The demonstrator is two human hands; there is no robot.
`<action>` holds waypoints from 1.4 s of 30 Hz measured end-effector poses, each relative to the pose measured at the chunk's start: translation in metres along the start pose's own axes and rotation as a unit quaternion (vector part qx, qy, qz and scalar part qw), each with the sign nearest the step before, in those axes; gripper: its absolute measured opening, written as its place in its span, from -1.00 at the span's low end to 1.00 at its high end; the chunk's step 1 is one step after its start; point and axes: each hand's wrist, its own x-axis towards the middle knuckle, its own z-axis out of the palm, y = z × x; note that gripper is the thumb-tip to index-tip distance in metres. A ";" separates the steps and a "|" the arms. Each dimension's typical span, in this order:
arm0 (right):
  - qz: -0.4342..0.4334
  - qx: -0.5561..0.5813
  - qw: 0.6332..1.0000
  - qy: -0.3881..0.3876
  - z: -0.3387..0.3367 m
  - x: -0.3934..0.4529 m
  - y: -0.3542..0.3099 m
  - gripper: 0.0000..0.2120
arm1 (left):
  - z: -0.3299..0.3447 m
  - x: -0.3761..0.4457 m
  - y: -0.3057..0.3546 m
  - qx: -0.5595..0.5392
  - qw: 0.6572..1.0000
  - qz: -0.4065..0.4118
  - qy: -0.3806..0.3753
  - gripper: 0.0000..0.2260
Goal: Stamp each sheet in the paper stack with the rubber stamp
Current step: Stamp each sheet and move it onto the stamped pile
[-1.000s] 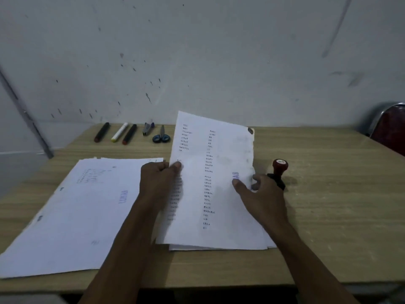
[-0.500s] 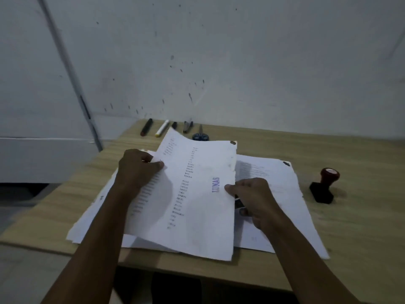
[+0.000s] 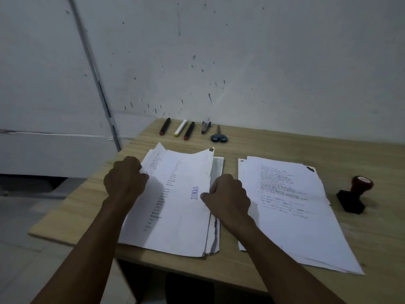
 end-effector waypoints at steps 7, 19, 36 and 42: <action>-0.016 -0.028 0.999 0.006 -0.005 -0.004 0.006 -0.66 | 0.003 0.000 0.002 0.027 1.000 0.003 -0.005 -0.61; -0.104 -0.023 0.987 0.118 -0.058 -0.007 0.060 -0.88 | 0.032 -0.051 0.103 -0.223 0.949 0.225 -0.004 -0.85; 0.015 -0.154 0.920 0.359 -0.157 0.019 0.187 -0.55 | 0.104 -0.109 0.217 -0.268 0.892 0.349 -0.109 -0.89; 0.145 -0.168 0.951 0.216 -0.168 0.029 0.204 -0.40 | 0.112 -0.104 0.207 -0.206 0.889 0.388 -0.128 -0.72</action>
